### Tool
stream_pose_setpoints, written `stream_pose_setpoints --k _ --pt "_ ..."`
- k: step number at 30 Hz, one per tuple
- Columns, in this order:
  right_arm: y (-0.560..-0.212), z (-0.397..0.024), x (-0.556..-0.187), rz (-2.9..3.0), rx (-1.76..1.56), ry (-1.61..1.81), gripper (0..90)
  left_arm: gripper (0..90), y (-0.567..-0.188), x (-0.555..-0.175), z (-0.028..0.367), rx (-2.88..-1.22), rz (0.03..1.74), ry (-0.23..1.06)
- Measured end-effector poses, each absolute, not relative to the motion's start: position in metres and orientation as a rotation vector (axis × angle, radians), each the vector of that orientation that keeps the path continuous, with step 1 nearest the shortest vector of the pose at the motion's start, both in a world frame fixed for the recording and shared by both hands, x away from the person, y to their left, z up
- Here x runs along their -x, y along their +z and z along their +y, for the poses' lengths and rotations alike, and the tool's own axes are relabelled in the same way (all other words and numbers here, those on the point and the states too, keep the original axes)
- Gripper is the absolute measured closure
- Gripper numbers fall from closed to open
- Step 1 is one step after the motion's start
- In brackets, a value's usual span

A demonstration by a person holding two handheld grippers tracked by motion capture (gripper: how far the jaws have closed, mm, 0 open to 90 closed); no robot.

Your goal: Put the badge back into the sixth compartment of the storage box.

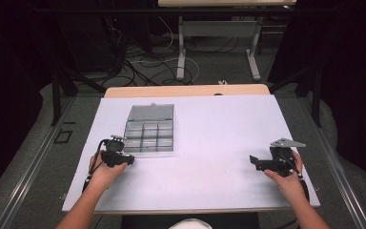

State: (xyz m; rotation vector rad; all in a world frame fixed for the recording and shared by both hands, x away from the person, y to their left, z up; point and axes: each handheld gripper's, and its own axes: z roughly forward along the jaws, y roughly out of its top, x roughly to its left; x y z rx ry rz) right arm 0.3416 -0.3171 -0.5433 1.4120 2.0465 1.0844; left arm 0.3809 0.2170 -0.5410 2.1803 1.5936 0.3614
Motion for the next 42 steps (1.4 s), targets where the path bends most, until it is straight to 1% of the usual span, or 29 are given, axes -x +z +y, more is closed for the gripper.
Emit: stream_pose_setpoints --k 5,7,8,9,10,12,16,20,21,22,23,24,26,33,35,37,42 --pt "-0.543 -0.317 -0.341 2.046 -1.413 1.084 6.2 47.2 -0.54 -0.381 0.217 -2.187 1.582 0.345" --pt "-0.543 -0.317 -0.341 2.045 -1.41 1.085 6.3 47.8 -0.538 -0.38 0.215 -2.164 1.589 0.35" --pt "-0.543 -0.317 -0.341 2.045 -1.416 1.086 6.3 49.8 -0.538 -0.38 0.215 -2.164 1.589 0.35" --pt "-0.543 -0.318 -0.341 2.045 -1.409 1.083 6.3 61.8 -0.533 -0.38 0.217 -2.159 1.583 0.327" --pt "-0.543 -0.317 -0.341 2.045 -1.415 1.084 6.3 66.2 -0.531 -0.38 0.218 -2.161 1.588 0.317" --pt "-0.543 -0.318 -0.342 2.047 -1.408 1.085 6.3 63.8 -0.531 -0.381 0.217 -2.159 1.584 0.315" --pt "-0.544 -0.318 -0.342 2.049 -1.404 1.083 6.4 62.6 -0.533 -0.381 0.219 -2.165 1.592 0.321" --pt "-0.544 -0.318 -0.342 2.05 -1.408 1.081 6.4 52.5 -0.536 -0.382 0.22 -2.139 1.614 0.337" --pt "-0.544 -0.318 -0.342 2.05 -1.408 1.081 6.4 52.5 -0.536 -0.382 0.222 -2.152 1.603 0.339" --pt "-0.544 -0.318 -0.342 2.054 -1.403 1.079 6.4 49.6 -0.536 -0.382 0.222 -2.147 1.607 0.345" --pt "-0.544 -0.318 -0.342 2.054 -1.403 1.079 6.4 49.6 -0.536 -0.383 0.223 -2.144 1.611 0.352" --pt "-0.544 -0.318 -0.342 2.056 -1.402 1.076 6.5 44.7 -0.536 -0.383 0.223 -2.15 1.608 0.358" --pt "-0.544 -0.318 -0.342 2.055 -1.402 1.078 6.5 42.0 -0.538 -0.384 0.224 -2.152 1.59 0.374" --pt "-0.544 -0.318 -0.342 2.054 -1.404 1.081 6.5 41.3 -0.545 -0.383 0.226 -2.166 1.546 0.37" --pt "-0.544 -0.318 -0.342 2.054 -1.405 1.081 6.5 42.1 -0.545 -0.382 0.228 -2.159 1.537 0.378" --pt "-0.544 -0.318 -0.342 2.057 -1.401 1.08 6.6 46.5 -0.545 -0.38 0.229 -2.155 1.527 0.385" --pt "-0.544 -0.318 -0.342 2.055 -1.406 1.081 6.7 46.8 -0.547 -0.376 0.232 -2.144 1.498 0.409"
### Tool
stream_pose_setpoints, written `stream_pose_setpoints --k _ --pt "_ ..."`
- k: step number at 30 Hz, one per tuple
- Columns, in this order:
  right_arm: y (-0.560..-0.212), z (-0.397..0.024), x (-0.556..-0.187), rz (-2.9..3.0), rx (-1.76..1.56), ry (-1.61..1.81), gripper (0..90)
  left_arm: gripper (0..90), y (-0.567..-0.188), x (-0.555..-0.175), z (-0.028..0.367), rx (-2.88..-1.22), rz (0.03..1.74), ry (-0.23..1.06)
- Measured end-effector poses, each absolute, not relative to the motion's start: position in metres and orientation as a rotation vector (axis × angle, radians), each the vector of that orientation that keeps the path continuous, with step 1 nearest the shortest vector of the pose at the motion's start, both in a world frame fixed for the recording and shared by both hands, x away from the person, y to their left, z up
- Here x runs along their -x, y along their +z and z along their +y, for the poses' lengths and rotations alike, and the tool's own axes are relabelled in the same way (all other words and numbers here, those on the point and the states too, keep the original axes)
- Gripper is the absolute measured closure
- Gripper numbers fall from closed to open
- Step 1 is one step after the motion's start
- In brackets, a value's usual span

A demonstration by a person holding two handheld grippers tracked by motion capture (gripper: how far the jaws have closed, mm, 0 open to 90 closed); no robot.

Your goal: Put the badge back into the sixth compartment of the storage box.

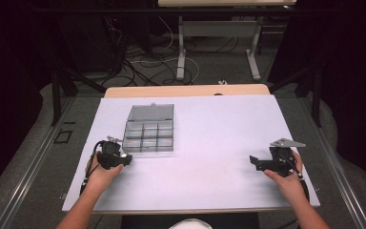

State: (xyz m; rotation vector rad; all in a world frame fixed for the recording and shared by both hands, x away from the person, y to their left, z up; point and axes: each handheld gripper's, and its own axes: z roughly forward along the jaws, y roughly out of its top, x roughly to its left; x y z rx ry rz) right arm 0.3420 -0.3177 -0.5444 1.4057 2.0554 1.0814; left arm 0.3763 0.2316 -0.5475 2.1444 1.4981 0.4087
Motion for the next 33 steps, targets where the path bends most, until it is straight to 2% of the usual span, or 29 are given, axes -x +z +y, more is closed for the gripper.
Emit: stream_pose_setpoints --k 33 --pt "-0.5441 -0.3181 -0.342 2.053 -1.406 1.08 6.9 46.9 -0.5401 -0.3688 0.2331 -2.094 1.501 0.406"
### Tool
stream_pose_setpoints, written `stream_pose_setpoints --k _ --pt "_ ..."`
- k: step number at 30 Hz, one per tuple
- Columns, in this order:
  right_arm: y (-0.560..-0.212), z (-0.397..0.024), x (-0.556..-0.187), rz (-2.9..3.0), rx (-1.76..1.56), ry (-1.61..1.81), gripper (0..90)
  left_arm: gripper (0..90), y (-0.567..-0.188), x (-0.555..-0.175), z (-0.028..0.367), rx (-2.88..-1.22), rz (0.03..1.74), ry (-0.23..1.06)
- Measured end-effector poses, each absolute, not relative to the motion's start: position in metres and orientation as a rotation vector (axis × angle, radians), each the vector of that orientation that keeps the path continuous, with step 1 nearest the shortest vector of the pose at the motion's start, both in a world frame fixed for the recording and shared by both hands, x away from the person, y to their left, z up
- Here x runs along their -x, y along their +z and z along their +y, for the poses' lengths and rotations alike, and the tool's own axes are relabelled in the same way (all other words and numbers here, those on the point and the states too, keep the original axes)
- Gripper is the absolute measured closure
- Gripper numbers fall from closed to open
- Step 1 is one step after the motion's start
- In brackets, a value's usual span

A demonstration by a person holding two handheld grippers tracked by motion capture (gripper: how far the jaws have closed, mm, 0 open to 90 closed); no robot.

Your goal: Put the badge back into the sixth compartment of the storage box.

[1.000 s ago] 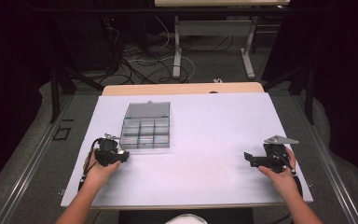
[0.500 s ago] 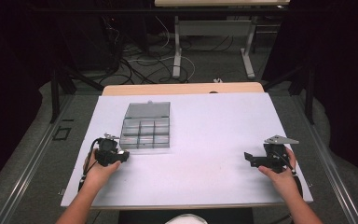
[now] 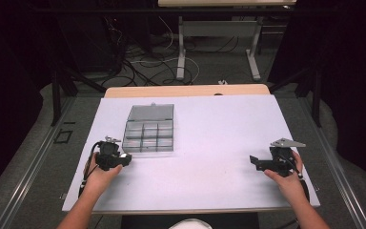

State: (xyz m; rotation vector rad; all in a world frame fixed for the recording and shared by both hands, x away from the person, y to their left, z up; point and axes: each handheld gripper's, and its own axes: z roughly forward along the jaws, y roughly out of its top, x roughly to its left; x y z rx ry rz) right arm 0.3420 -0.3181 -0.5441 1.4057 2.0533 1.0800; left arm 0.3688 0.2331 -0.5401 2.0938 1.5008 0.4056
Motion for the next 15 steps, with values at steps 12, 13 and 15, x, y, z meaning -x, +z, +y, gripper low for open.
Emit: stream_pose_setpoints --k 12,13,15 --pt "-0.544 -0.318 -0.342 2.052 -1.406 1.08 6.9 46.8 -0.53 -0.362 0.235 -2.081 1.478 0.415" --pt "-0.544 -0.318 -0.342 2.053 -1.4 1.08 6.9 46.9 -0.529 -0.361 0.235 -2.074 1.477 0.42" --pt "-0.544 -0.318 -0.342 2.053 -1.4 1.082 6.9 46.8 -0.527 -0.361 0.235 -2.074 1.47 0.426"
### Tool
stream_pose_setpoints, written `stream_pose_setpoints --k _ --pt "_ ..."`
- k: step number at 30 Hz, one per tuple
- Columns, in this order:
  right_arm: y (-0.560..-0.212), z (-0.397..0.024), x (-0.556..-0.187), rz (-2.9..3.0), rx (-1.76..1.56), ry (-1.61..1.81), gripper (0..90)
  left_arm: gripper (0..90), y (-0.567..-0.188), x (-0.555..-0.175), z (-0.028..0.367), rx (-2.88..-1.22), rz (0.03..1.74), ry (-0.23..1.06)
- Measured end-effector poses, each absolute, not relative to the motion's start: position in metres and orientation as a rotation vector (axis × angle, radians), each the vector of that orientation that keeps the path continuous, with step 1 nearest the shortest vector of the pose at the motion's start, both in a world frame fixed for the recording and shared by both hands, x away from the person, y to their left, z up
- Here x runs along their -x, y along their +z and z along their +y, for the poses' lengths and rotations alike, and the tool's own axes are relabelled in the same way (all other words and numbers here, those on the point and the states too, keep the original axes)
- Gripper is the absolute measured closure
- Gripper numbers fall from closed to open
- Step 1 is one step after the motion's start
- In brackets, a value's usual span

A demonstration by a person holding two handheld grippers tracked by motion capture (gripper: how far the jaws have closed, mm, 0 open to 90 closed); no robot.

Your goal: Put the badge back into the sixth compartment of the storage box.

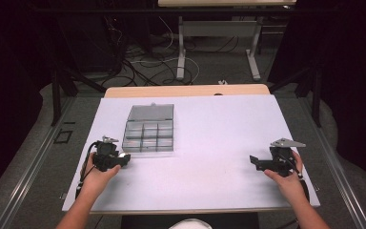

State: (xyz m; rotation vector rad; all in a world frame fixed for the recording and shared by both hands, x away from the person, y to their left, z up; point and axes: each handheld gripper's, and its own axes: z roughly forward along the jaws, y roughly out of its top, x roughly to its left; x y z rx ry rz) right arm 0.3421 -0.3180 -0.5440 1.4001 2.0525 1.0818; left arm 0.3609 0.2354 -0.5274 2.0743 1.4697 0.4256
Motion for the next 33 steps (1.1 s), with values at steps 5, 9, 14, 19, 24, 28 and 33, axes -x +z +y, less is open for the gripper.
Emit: stream_pose_setpoints --k 5,9,14,19,24,28,33 --pt "-0.544 -0.318 -0.342 2.053 -1.4 1.08 6.9 46.9 -0.523 -0.36 0.235 -2.068 1.468 0.43" --pt "-0.544 -0.318 -0.342 2.052 -1.4 1.08 6.9 46.9 -0.519 -0.36 0.235 -2.061 1.461 0.433" --pt "-0.544 -0.318 -0.342 2.05 -1.405 1.082 6.9 46.9 -0.514 -0.361 0.234 -2.062 1.452 0.441" --pt "-0.544 -0.318 -0.342 2.051 -1.404 1.08 6.9 46.8 -0.508 -0.362 0.232 -2.054 1.437 0.449" --pt "-0.544 -0.318 -0.342 2.047 -1.409 1.082 6.9 46.9 -0.504 -0.364 0.23 -2.05 1.427 0.449" --pt "-0.544 -0.318 -0.342 2.05 -1.405 1.08 6.9 46.9 -0.502 -0.366 0.227 -2.049 1.424 0.445" --pt "-0.544 -0.318 -0.342 2.051 -1.405 1.079 6.9 46.8 -0.498 -0.368 0.224 -2.042 1.412 0.45"
